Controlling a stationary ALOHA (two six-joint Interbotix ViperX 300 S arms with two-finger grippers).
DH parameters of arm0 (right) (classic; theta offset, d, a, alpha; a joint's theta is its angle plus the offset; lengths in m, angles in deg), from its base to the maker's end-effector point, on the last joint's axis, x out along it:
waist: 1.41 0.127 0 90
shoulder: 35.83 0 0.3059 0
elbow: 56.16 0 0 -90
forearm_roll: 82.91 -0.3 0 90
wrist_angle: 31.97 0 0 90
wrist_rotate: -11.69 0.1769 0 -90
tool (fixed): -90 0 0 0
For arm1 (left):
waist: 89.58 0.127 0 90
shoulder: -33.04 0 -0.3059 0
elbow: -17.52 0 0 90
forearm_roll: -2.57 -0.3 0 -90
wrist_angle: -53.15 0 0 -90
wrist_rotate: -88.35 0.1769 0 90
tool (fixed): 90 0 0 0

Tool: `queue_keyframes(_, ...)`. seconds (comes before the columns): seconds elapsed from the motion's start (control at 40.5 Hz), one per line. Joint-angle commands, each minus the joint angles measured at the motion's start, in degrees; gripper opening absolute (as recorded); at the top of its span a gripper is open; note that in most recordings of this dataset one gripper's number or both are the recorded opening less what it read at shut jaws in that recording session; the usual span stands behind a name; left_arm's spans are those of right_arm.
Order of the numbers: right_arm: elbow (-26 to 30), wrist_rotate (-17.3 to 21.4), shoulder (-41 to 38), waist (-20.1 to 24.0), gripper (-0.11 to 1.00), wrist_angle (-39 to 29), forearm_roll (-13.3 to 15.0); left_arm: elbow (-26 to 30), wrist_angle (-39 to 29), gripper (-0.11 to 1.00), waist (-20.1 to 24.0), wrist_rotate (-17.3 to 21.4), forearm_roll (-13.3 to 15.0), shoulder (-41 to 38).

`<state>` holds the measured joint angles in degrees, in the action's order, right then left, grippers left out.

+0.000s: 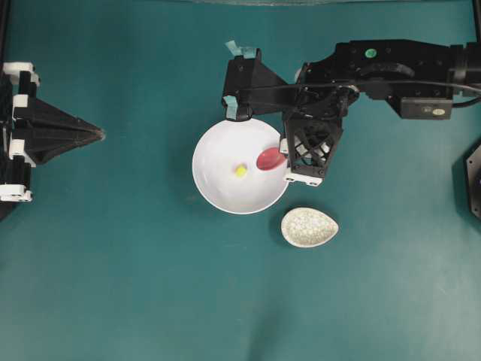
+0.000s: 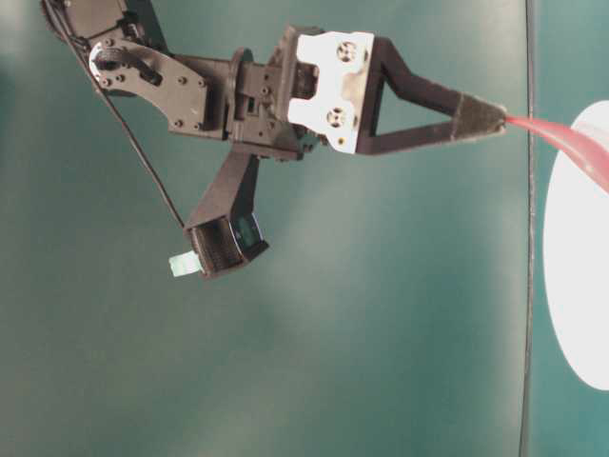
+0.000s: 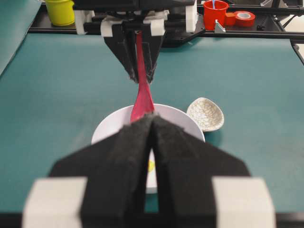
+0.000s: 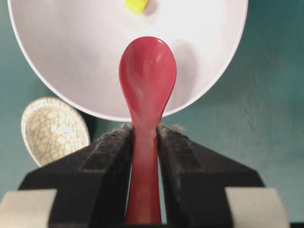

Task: Scoop the yellow hexagonal prism block from the bowl with a spoon using the right arm.
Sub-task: 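Slide the spoon bowl under the yellow block inside the bowl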

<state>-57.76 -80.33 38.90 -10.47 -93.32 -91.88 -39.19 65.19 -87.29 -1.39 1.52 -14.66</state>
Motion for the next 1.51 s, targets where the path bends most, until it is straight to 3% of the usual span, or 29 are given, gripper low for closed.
queue_keyframes(0.0, 0.8, -0.1, 0.6, 0.2, 0.23, 1.2, -0.1, 0.7, 0.3, 0.00, 0.1, 0.0, -0.2, -0.4)
queue_keyframes(0.544, -1.1, -0.2, -0.5, 0.4, 0.23, 1.6, -0.2, 0.6, 0.2, 0.00, 0.1, 0.0, -0.1, -0.4)
queue_keyframes(1.483, -2.2, -0.7, -3.0, 1.6, 0.23, 8.8, -0.2, 0.6, 0.2, 0.00, 0.1, 0.1, -0.2, -0.4)
